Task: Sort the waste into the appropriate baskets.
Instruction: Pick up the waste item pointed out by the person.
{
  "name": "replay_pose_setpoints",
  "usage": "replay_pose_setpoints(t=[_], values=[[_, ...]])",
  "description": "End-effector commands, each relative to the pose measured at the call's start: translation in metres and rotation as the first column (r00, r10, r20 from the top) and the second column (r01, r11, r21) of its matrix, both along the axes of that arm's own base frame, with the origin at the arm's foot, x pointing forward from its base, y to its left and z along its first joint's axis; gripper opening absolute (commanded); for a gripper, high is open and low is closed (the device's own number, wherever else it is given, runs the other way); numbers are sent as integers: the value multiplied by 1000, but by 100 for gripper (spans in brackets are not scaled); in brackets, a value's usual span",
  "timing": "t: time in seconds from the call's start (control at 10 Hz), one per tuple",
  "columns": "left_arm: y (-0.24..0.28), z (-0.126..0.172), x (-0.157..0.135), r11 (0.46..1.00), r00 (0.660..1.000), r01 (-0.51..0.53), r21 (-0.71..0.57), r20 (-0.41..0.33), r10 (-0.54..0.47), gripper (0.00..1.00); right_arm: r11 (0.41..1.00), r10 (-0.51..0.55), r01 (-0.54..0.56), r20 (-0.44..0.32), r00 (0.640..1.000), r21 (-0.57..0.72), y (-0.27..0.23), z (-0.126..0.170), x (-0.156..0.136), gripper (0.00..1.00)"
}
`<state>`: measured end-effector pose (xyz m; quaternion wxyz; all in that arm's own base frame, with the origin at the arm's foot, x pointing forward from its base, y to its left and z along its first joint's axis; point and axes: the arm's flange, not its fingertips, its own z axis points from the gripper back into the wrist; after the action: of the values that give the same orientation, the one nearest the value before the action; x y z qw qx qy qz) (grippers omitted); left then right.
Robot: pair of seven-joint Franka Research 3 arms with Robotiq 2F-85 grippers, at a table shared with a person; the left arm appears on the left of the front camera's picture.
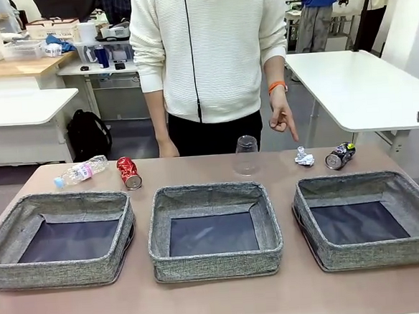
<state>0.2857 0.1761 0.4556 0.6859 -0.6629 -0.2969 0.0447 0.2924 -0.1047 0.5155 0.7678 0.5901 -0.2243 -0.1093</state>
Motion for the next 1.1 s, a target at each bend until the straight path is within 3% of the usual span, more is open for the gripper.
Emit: replay_pose_setpoints(t=[0.0,0.2,0.3,0.4,0.5,0.6,0.8,0.9,1.0], values=[[1,2,1,1000,999,-2,-8,32,2,100,1000,5,-5,35,999,6,0,2,4,100],[1,2,1,1000,999,-2,-8,32,2,100,1000,0,0,0,1000,0,0,0,0,100],[1,2,1,1000,999,-2,-8,32,2,100,929,-45,15,-72,996,-369,41,4,35,100],[1,2,1,1000,999,-2,-8,32,2,100,871,28,-69,-92,995,-486,77,6,68,100],[1,2,1,1000,999,-2,-8,32,2,100,775,72,-134,-125,990,-618,110,-3,100,100],[1,2,1,1000,999,-2,-8,32,2,100,638,-47,-45,-98,994,-769,136,-17,132,100],[1,2,1,1000,999,-2,-8,32,2,100,459,-82,29,-10,997,-888,171,-38,162,100],[1,2,1,1000,999,-2,-8,32,2,100,444,-104,2,-49,993,-896,160,-31,154,100],[1,2,1,1000,999,-2,-8,32,2,100,598,32,-7,15,999,-801,186,-31,142,100]])
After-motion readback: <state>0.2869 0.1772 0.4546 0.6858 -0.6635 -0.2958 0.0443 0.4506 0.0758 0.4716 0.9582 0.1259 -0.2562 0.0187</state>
